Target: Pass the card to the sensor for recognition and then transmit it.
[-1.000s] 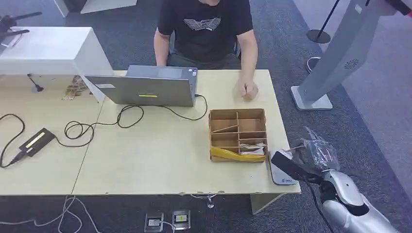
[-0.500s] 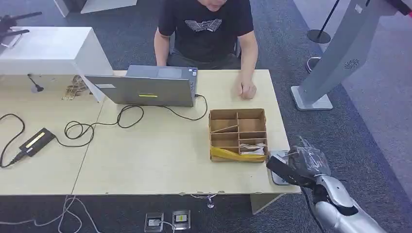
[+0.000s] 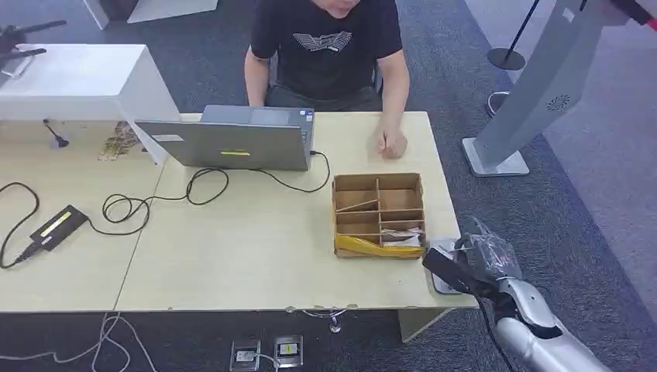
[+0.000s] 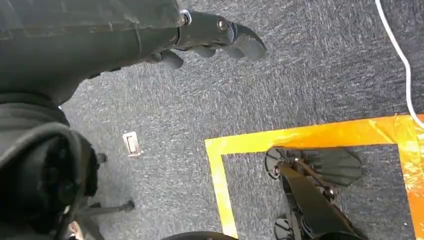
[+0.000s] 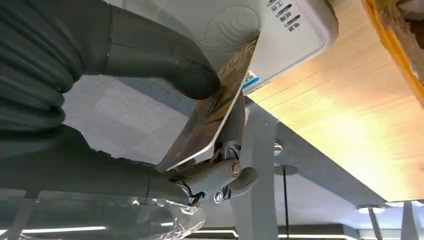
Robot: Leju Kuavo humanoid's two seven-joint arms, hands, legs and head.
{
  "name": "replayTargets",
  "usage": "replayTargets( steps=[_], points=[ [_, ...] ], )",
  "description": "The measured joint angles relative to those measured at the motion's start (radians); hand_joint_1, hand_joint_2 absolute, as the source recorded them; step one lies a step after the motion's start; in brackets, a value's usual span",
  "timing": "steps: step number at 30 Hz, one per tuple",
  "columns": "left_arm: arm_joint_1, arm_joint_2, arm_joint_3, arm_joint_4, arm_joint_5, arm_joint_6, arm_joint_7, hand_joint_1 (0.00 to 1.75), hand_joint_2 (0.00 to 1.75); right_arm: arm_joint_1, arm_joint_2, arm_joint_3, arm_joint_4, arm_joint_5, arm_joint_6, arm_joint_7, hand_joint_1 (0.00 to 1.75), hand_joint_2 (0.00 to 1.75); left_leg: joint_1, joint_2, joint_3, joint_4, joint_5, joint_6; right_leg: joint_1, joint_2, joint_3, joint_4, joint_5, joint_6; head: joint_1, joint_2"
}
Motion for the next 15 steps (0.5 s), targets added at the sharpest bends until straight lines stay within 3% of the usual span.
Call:
replayTargets(
  steps=[15],
  points=[
    [0.000,0.000,0.052,0.000,-0.039,0.000,0.011,0.00,0.00,-0.039,0.040,0.015,0.069,-0.013,-0.011,-0.034,1.75,1.75,0.000,0.003,0.005,0.000,0.000,0.000,0.001,0.004,0.004,0.000,0.001,-0.001,0.000,0.000]
  ],
)
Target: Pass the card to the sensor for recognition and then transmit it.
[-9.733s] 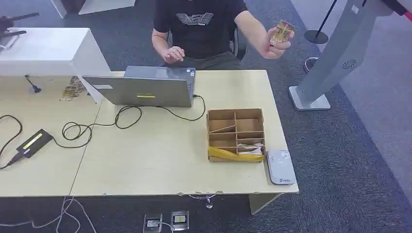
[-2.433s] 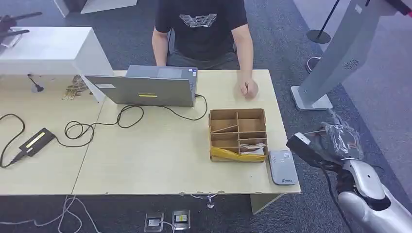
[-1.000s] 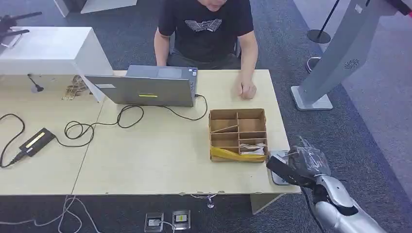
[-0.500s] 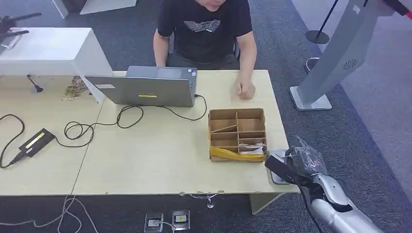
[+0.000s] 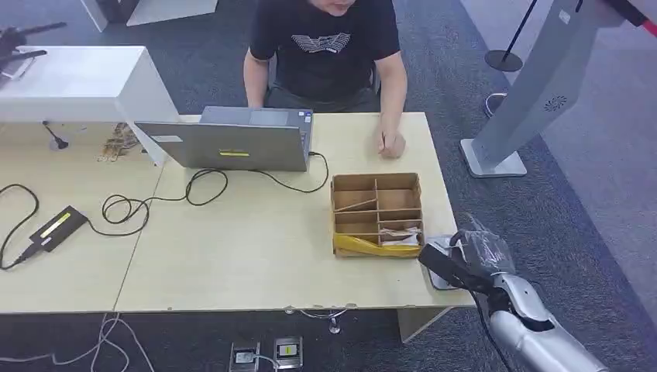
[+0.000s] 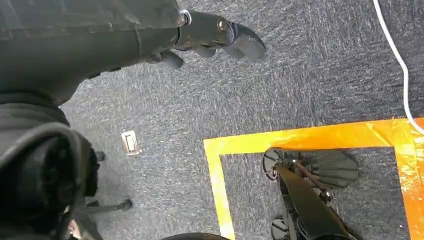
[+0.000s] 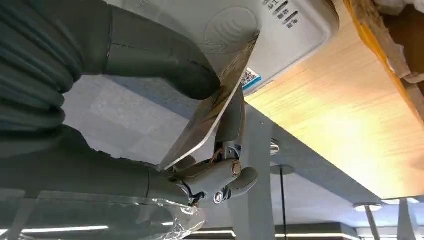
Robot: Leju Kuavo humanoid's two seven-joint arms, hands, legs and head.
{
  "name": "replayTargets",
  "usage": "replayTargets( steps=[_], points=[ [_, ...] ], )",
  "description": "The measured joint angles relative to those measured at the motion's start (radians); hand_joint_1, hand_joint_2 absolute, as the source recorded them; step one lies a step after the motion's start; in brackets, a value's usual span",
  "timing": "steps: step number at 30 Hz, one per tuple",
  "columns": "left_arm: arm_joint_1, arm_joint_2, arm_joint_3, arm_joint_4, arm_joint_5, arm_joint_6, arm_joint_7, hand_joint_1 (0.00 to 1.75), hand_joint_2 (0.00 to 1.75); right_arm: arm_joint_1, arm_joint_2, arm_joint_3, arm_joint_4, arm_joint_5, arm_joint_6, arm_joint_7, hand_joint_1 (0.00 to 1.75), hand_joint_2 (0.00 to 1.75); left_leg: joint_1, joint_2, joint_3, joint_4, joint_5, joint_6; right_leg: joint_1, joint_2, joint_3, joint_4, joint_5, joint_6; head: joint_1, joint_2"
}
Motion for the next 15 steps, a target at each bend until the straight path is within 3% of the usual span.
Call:
replayTargets(
  steps=[8,15],
  points=[
    [0.002,0.000,0.030,0.000,-0.052,0.000,0.013,0.00,0.00,-0.033,0.007,0.008,-0.002,-0.008,-0.046,0.034,1.75,1.75,0.000,-0.001,-0.001,0.000,0.000,0.000,0.000,0.000,-0.001,0.000,0.001,0.000,0.000,0.000],
    [0.006,0.000,0.048,-0.008,-0.109,0.000,0.034,0.00,0.00,-0.099,-0.051,-0.018,-0.115,-0.041,-0.054,0.105,1.75,1.75,0.000,-0.001,-0.002,0.000,0.000,0.000,0.000,0.000,-0.002,0.000,0.000,0.000,0.000,0.000]
  ],
)
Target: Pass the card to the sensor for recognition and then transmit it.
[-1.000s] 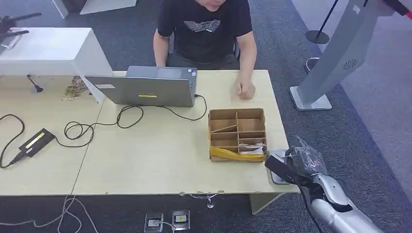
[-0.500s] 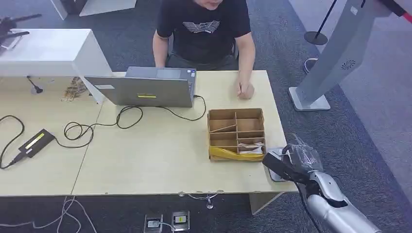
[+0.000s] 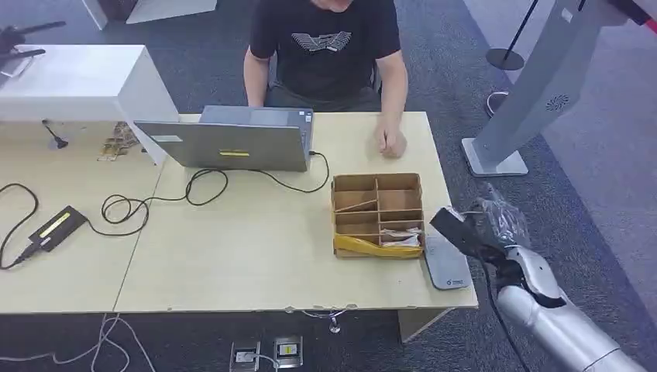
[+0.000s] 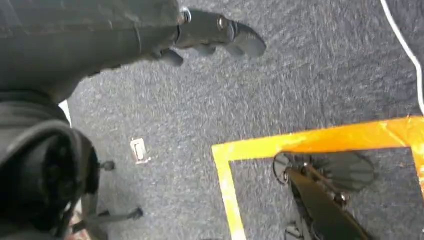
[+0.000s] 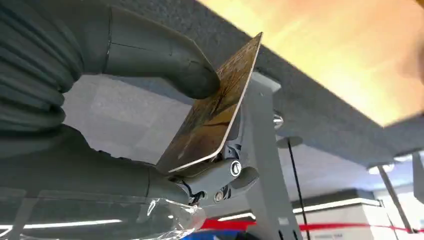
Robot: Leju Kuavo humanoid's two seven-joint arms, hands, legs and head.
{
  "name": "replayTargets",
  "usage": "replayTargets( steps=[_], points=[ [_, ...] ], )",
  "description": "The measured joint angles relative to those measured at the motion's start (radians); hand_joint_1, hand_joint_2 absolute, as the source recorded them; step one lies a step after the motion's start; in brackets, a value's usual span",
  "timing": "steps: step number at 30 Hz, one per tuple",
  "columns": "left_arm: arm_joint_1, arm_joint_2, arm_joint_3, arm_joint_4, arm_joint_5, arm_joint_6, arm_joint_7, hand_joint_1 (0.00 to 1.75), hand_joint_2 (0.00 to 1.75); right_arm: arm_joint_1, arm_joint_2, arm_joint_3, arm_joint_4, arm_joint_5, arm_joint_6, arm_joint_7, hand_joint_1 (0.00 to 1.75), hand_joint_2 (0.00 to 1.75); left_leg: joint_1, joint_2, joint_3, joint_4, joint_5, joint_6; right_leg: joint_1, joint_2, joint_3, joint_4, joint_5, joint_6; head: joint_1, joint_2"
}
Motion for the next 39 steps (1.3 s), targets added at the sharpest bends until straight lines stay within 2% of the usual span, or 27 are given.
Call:
replayTargets(
  steps=[7,14,26,39],
  points=[
    [0.002,0.000,0.003,-0.012,-0.028,0.000,0.010,0.00,0.00,-0.043,-0.050,-0.043,-0.154,0.070,0.066,0.087,1.75,1.75,0.000,0.000,0.000,0.000,0.000,0.000,0.000,0.000,0.000,0.000,0.000,0.000,0.000,0.000],
    [0.003,-0.002,0.008,-0.026,-0.029,0.000,0.018,0.00,0.00,-0.088,-0.064,-0.058,-0.257,0.125,0.141,0.122,1.75,1.75,0.000,0.000,0.000,0.000,0.000,0.000,0.000,0.000,0.000,0.000,0.000,0.000,0.000,0.000],
    [0.007,-0.002,0.008,-0.043,-0.029,0.000,0.018,0.00,0.00,-0.146,-0.060,-0.059,-0.289,0.132,0.182,0.102,1.75,1.75,0.000,0.000,-0.001,0.000,0.000,0.000,0.000,0.000,-0.001,0.000,0.000,0.000,0.000,0.000],
    [0.005,-0.005,0.008,-0.066,-0.027,0.000,0.020,0.00,0.00,-0.159,0.034,-0.013,-0.231,0.132,0.147,0.026,1.75,1.75,0.001,-0.001,-0.003,0.000,0.000,0.000,0.000,-0.002,-0.002,0.000,0.000,0.000,0.000,0.000]
  ],
)
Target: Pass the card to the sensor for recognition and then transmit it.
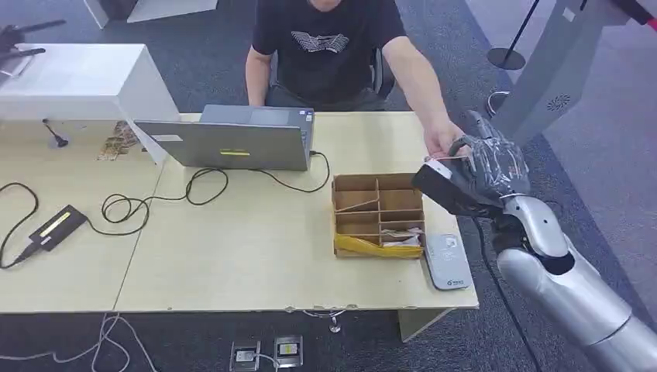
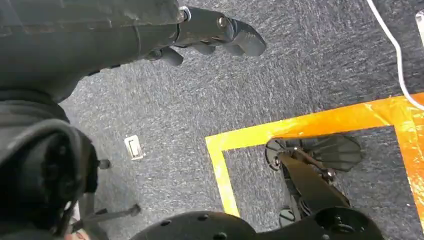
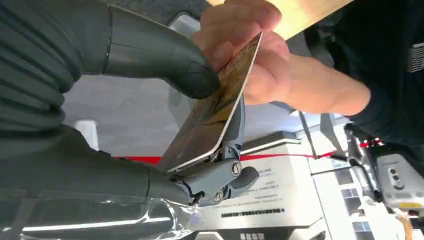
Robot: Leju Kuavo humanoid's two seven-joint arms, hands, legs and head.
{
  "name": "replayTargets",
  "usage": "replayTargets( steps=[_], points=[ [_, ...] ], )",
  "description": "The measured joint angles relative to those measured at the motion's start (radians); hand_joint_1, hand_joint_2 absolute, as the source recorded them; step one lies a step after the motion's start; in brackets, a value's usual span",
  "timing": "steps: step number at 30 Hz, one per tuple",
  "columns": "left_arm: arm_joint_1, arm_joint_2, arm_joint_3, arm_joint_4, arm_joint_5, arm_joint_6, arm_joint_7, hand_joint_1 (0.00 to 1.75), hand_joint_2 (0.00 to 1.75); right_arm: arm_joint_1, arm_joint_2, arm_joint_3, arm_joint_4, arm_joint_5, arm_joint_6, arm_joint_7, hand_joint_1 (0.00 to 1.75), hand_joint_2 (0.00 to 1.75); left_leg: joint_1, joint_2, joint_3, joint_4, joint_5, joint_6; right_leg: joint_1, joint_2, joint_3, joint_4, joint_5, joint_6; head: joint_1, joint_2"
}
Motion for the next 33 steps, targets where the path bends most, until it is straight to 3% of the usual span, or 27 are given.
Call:
replayTargets(
  steps=[8,9,11,12,13,33],
  points=[
    [0.000,-0.003,0.000,0.000,0.004,0.000,0.000,0.00,0.00,-0.002,0.050,0.022,0.055,-0.008,-0.025,-0.033,1.73,1.75,0.000,0.000,0.000,0.000,0.000,0.000,0.000,0.000,-0.001,0.000,0.000,0.000,0.000,0.000],
    [0.000,-0.003,0.000,0.000,0.004,0.000,0.000,0.00,0.00,-0.002,0.053,0.024,0.060,-0.009,-0.026,-0.033,1.61,1.75,0.000,0.000,0.000,0.000,0.000,0.000,0.000,0.000,-0.001,0.000,0.000,0.000,0.000,0.000],
    [0.001,-0.003,0.000,0.000,0.004,0.000,0.000,0.00,0.00,-0.002,0.057,0.030,0.071,-0.012,-0.030,-0.034,1.57,1.75,0.000,0.000,0.000,0.000,0.000,0.000,0.000,0.000,-0.001,0.000,0.000,0.000,0.000,0.000],
    [0.001,-0.003,0.000,0.000,0.004,0.000,0.000,0.00,0.00,-0.002,0.059,0.030,0.075,-0.015,-0.032,-0.034,0.12,1.75,0.000,0.000,0.000,0.000,0.000,0.000,0.000,0.000,-0.001,0.000,0.000,0.000,0.000,0.000],
    [0.001,-0.003,0.000,0.000,0.004,0.000,0.000,0.00,0.00,-0.002,0.061,0.030,0.078,-0.019,-0.034,-0.034,0.00,1.75,0.000,0.000,0.000,0.000,0.000,0.000,0.000,0.000,-0.001,0.000,0.000,0.000,0.000,0.000],
    [0.001,-0.003,-0.001,0.000,0.011,0.000,0.000,0.00,0.00,0.041,0.054,0.029,0.127,-0.058,-0.087,-0.011,0.00,1.75,0.000,0.001,0.000,0.000,0.000,0.000,0.000,0.001,-0.002,0.000,0.000,0.000,0.000,0.000]
  ],
)
